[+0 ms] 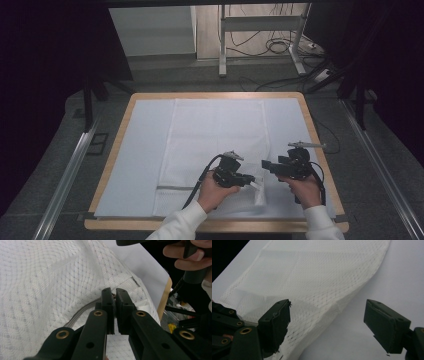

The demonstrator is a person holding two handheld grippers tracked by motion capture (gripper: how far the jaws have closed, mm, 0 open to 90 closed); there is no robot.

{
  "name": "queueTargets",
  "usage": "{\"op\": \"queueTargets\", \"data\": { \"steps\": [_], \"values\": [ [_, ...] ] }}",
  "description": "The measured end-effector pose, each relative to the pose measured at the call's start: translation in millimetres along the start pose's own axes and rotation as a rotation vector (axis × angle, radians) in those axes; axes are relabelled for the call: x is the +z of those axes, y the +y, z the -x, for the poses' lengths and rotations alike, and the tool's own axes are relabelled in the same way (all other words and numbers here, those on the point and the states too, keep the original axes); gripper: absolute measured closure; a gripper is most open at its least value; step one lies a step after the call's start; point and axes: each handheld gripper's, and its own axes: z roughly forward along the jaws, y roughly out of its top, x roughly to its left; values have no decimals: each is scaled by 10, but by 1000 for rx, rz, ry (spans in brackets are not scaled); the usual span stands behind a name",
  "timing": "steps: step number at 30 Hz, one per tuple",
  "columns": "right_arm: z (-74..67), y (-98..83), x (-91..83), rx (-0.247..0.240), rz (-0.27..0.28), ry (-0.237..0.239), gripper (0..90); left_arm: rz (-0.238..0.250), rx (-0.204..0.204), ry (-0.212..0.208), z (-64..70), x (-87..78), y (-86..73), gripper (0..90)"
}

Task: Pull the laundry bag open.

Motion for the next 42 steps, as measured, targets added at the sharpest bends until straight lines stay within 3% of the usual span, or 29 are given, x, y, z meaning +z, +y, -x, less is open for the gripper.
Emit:
{"op": "queueTargets", "data": {
  "steps": [9,23,31,36,42],
  "values": [
    [-46,-19,127,13,-34,-25,237,5,1,1,5,-18,0,869],
    [-104,-63,346,28,-102,-2,269,5,7,5,18,-2,-9,869],
    [-68,-67,431,81,-117,36,354,5,4,6,18,9,-4,869],
    [-77,-82,457,78,-129,56,383,-2,9,9,26,24,-13,869],
    [-89,-97,471,62,-160,68,492,-3,7,12,31,43,-16,869]
  ]
}}
